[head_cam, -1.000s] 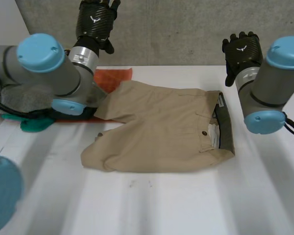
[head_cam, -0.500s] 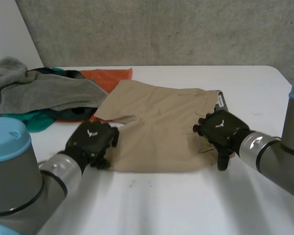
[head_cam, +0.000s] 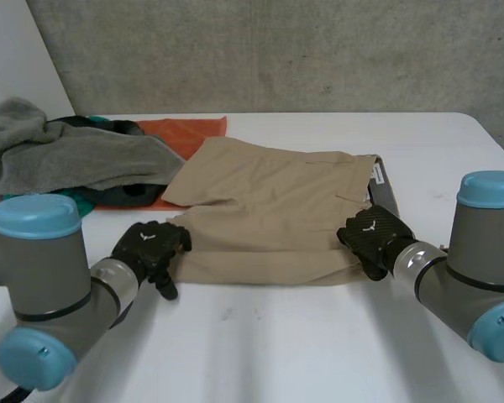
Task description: Fold the laundry.
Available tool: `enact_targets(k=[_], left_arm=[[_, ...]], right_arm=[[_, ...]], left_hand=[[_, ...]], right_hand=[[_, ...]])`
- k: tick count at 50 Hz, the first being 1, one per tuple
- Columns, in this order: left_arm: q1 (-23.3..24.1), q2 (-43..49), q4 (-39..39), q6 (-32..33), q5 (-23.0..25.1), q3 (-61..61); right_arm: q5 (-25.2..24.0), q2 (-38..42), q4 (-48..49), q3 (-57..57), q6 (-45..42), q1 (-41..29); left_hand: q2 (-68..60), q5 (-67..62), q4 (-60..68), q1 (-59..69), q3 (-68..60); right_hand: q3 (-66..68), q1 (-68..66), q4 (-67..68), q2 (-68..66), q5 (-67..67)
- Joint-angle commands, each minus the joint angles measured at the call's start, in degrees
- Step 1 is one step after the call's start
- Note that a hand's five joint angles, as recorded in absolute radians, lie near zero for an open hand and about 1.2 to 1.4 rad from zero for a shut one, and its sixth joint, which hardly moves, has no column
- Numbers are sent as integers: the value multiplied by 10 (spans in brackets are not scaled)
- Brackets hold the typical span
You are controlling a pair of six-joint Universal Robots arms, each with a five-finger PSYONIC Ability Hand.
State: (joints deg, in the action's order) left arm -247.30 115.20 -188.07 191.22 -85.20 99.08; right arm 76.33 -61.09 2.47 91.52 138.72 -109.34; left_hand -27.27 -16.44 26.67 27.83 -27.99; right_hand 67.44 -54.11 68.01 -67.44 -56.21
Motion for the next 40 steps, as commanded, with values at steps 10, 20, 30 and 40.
enact_targets(k=[10, 20, 30, 40], left_arm=[[2, 97, -4, 1, -1, -114], [3, 122, -14, 49, 0, -148], [8, 115, -7, 131, -2, -153], [17, -98, 159, 92, 6, -112]], right_arm=[[8, -2, 0, 5, 19, 0], [12, -2, 1, 4, 20, 1], [42, -25, -12, -2, 20, 2], [63, -145, -215, -27, -34, 2]], left_hand=[[-83, -92, 89, 78, -76], [-295, -303, 301, 289, -288], [-527, -536, 533, 522, -520], [-527, -536, 533, 522, -520]], right_hand=[[126, -259, 120, -126, -138], [126, -259, 120, -126, -138], [126, -259, 120, -126, -138], [126, -259, 120, -126, -138]])
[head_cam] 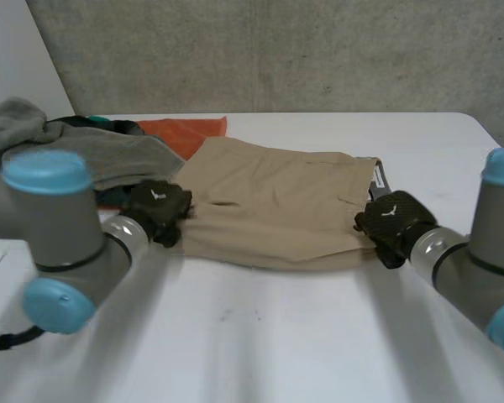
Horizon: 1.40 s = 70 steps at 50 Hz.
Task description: Fold the laundry.
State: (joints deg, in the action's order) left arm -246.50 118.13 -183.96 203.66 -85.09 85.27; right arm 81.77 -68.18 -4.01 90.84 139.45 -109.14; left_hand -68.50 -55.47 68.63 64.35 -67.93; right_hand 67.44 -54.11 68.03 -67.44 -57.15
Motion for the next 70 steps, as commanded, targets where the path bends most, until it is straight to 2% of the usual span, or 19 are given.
enact_targets(k=[1, 7, 10, 17, 20, 21, 24, 28, 36, 42, 50, 59, 70], left_arm=[[12, -138, 135, -36, 5, 28], [25, -172, 236, -28, 9, 52], [28, -170, 256, -14, 6, 60], [30, -90, 150, -5, 4, 39], [30, -41, 106, -5, -1, 13], [31, -17, 92, -4, -3, -1], [34, 9, 89, -4, -3, -13], [39, -3, 89, -7, -2, -6], [44, -131, 75, -7, 4, 106], [48, -176, 62, -9, 2, 183], [51, -171, 24, -10, 2, 222], [46, -91, -38, -3, 0, 203], [51, -35, -51, -1, -1, 176]], right_arm=[[8, -79, -176, -19, -50, 2], [8, -95, -287, -1, -135, 16], [5, -95, -282, 3, -146, 15], [6, -78, -170, 3, -82, 8], [11, -26, -137, -7, -36, 7], [11, -15, -132, -12, -28, 7], [15, 11, -119, -19, -1, 5], [27, 21, -101, -20, 18, 4], [34, 16, -70, -11, 21, 7], [33, 17, -64, -9, 21, 10], [34, 21, -58, -8, 21, 9], [34, 20, -56, 0, 21, 9], [33, 19, -54, 9, 21, 6]], left_hand=[[-115, -145, 114, 156, -121], [-115, -145, 114, 156, -121], [-115, -145, 114, 156, -121], [-115, -145, 114, 156, -121], [-115, -145, 114, 156, -121], [6, -24, -8, 35, 1], [225, 195, -227, -184, 220], [310, 280, -312, -269, 305], [285, 255, -287, -244, 280], [235, 204, -236, -193, 229], [219, 189, -221, -178, 214], [257, 226, -258, -215, 251], [235, 204, -236, -193, 229]], right_hand=[[126, -259, 120, -126, -129], [126, -259, 120, -126, -129], [126, -259, 120, -126, -129], [126, -259, 120, -126, -129], [126, -259, 120, -126, -129], [126, -259, 120, -126, -129], [126, -259, 120, -126, -129], [126, -259, 120, -126, -129], [126, -259, 120, -126, -129], [126, -259, 120, -126, -129], [126, -259, 120, -126, -129], [126, -259, 120, -126, -129], [126, -259, 120, -126, -129]])
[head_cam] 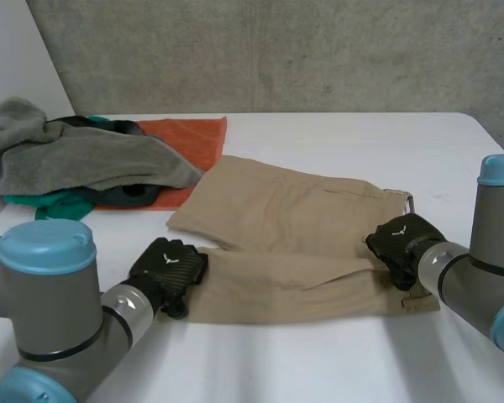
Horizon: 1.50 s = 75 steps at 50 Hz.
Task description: Fold the laundry.
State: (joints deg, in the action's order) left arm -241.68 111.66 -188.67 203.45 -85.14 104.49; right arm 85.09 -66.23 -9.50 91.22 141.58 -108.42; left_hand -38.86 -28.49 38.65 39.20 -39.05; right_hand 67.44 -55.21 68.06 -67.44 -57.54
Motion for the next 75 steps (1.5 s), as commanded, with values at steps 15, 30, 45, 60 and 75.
enact_targets(k=[15, 30, 45, 60, 75], left_arm=[[5, -35, -5, 5, -20, -6], [5, -231, 259, -1, -15, 7], [-3, -203, 224, 4, 47, -63], [3, 128, 4, 23, -3, -337], [17, 363, -138, 129, -6, -576]], right_arm=[[3, -20, -10, 19, -8, 6], [0, -187, -179, 88, -145, 12], [-35, -236, -145, 85, -191, 63], [26, -2, 43, -65, -134, 38], [72, 231, 239, -239, -154, 20]], left_hand=[[-411, -415, 414, 408, -410], [-411, -415, 414, 408, -410], [-411, -415, 414, 408, -410], [-411, -415, 414, 408, -410], [-397, -400, 399, 393, -395]], right_hand=[[126, -248, 119, -126, -125], [126, -248, 119, -126, -125], [126, -248, 119, -126, -125], [126, -248, 119, -126, -125], [-119, -3, -126, 119, 120]])
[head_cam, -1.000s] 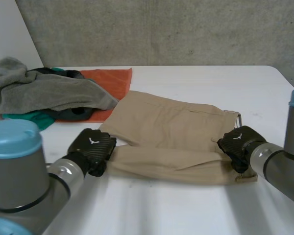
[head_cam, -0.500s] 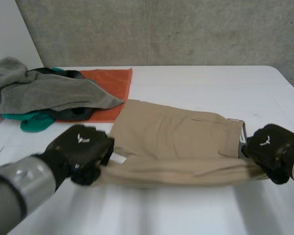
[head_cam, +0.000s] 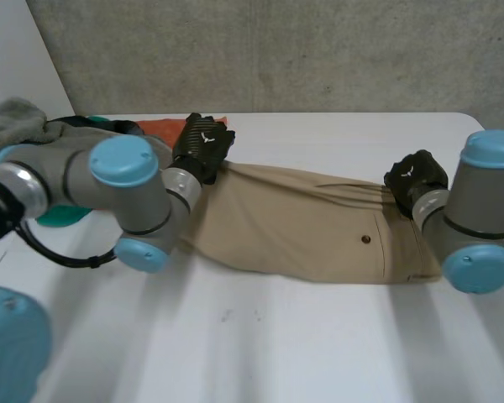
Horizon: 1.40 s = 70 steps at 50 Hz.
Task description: Fold the laundry.
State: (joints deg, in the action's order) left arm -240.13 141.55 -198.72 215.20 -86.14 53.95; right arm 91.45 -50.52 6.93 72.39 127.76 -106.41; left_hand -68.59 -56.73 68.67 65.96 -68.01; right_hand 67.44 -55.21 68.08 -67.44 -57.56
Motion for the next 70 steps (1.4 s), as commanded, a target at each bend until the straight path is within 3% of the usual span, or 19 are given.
enact_targets(k=[1, 2, 3, 8, 13, 15, 20, 26, 33, 41, 42, 44, 45, 54, 62, 67, 70], left_arm=[[1, 66, -42, 11, 3, -74], [1, 67, -54, 8, 1, -80], [1, 66, -62, 7, 1, -80], [8, 44, -85, 3, -7, -67], [17, -42, -87, -28, -31, 34], [17, -71, -86, -39, -36, 71], [21, -154, -83, -79, -38, 185], [24, -223, -85, -130, -33, 306], [27, -229, -88, -139, -34, 346], [30, -228, -88, -139, -35, 347], [29, -229, -88, -139, -35, 347], [30, -231, -88, -139, -36, 347], [30, -231, -88, -139, -36, 347], [31, -245, -87, -139, -38, 356], [30, -274, -88, -139, -37, 380], [29, -288, -89, -140, -38, 396], [28, -291, -88, -142, -38, 401]], right_arm=[[19, 88, 87, -59, -25, 0], [26, 93, 94, -61, -28, 0], [32, 96, 97, -64, -30, -1], [58, 74, 109, -65, -13, -2], [48, -42, 96, -7, 109, 6], [31, -81, 77, 17, 140, 8], [-69, -164, -58, 91, 208, 48], [-123, -168, -134, 153, 239, 89], [-126, -151, -63, 204, 235, 97], [-120, -75, -10, 193, 215, 96], [-121, -66, -10, 191, 211, 96], [-116, -47, -10, 180, 197, 96], [-113, -45, -10, 176, 196, 98], [-89, -99, -2, 190, 170, 145], [-75, -133, 2, 193, 43, 165], [-74, -135, -2, 181, 28, 159], [-78, -141, -4, 181, 63, 141]], left_hand=[[54, 35, -55, -28, 48], [417, 398, -418, -391, 411], [586, 567, -587, -560, 580], [586, 567, -587, -560, 580], [586, 567, -587, -560, 580], [586, 567, -587, -560, 580], [586, 567, -587, -560, 580], [586, 567, -587, -560, 580], [586, 567, -587, -560, 580], [586, 567, -587, -560, 580], [586, 567, -587, -560, 580], [586, 567, -587, -560, 580], [586, 567, -587, -560, 580], [586, 567, -587, -560, 580], [586, 567, -587, -560, 580], [586, 567, -587, -560, 580], [586, 567, -587, -560, 580]], right_hand=[[-504, 382, -510, 504, 505], [-574, 452, -581, 574, 576], [-574, 452, -581, 574, 576], [-574, 452, -581, 574, 576], [-574, 452, -581, 574, 576], [-574, 452, -581, 574, 576], [-566, 443, -572, 566, 567], [-463, 340, -469, 463, 464], [-426, 303, -432, 426, 427], [-374, 251, -380, 374, 375], [-348, 226, -355, 348, 350], [12, -134, 5, -12, -10], [124, -247, 118, -124, -123], [126, -248, 119, -126, -124], [126, -248, 119, -126, -124], [126, -248, 119, -126, -124], [-159, 37, -165, 159, 160]])
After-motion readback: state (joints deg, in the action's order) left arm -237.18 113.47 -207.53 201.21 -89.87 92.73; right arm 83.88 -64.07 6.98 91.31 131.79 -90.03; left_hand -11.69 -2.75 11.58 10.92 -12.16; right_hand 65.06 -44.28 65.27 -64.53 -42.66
